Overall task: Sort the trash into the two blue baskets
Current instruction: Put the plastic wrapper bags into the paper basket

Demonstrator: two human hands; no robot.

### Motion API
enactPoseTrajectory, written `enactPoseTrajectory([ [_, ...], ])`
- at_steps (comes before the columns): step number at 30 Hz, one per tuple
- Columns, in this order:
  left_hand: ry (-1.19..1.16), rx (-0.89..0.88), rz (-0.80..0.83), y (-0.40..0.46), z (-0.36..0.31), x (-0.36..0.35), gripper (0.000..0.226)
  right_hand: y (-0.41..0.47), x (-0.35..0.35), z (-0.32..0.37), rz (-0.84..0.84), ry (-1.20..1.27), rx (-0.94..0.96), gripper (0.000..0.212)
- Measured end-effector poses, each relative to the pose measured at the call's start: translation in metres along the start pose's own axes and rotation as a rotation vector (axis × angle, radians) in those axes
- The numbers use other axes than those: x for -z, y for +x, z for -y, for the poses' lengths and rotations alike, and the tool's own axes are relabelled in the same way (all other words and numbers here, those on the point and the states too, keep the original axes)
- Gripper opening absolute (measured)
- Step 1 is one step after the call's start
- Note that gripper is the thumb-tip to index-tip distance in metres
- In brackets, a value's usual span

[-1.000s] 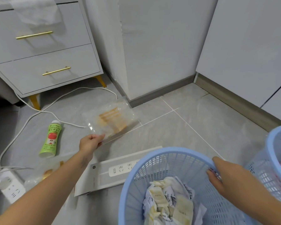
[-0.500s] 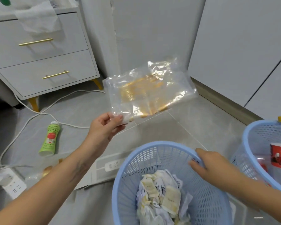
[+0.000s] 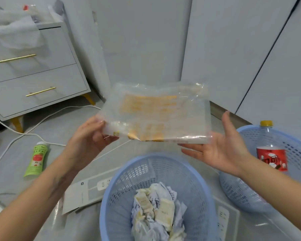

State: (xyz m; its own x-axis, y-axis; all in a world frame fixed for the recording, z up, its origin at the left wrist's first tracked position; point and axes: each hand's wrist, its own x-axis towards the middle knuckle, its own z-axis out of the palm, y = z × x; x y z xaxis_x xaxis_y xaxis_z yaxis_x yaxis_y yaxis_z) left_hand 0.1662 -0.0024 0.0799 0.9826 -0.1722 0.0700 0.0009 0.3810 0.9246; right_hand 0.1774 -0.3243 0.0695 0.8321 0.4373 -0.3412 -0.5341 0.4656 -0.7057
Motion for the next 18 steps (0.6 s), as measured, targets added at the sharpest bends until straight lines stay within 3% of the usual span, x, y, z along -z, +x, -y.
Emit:
enactPoseTrajectory([
  [5, -0.084, -0.014, -0.018, -0.009, -0.008, -0.012, 0.024, -0.007, -0.001, 0.009, 0.053, 0.107, -0.017, 0.105],
  [7, -0.095, -0.021, -0.012, -0.011, -0.014, -0.018, 0.007, -0.012, -0.001, 0.008, 0.196, 0.120, -0.088, 0.097],
  [11, 0.024, 0.018, -0.045, -0.011, -0.009, -0.015, 0.017, -0.022, 0.000, -0.010, 0.388, 0.089, -0.212, 0.096],
  [13, 0.161, 0.030, -0.074, -0.008, -0.005, -0.020, 0.005, -0.027, -0.004, -0.021, 0.499, 0.091, -0.241, 0.098],
  [18, 0.534, -0.072, -0.182, -0.003, 0.009, -0.023, 0.023, -0.031, -0.013, -0.041, 0.336, -0.209, -0.246, 0.093],
])
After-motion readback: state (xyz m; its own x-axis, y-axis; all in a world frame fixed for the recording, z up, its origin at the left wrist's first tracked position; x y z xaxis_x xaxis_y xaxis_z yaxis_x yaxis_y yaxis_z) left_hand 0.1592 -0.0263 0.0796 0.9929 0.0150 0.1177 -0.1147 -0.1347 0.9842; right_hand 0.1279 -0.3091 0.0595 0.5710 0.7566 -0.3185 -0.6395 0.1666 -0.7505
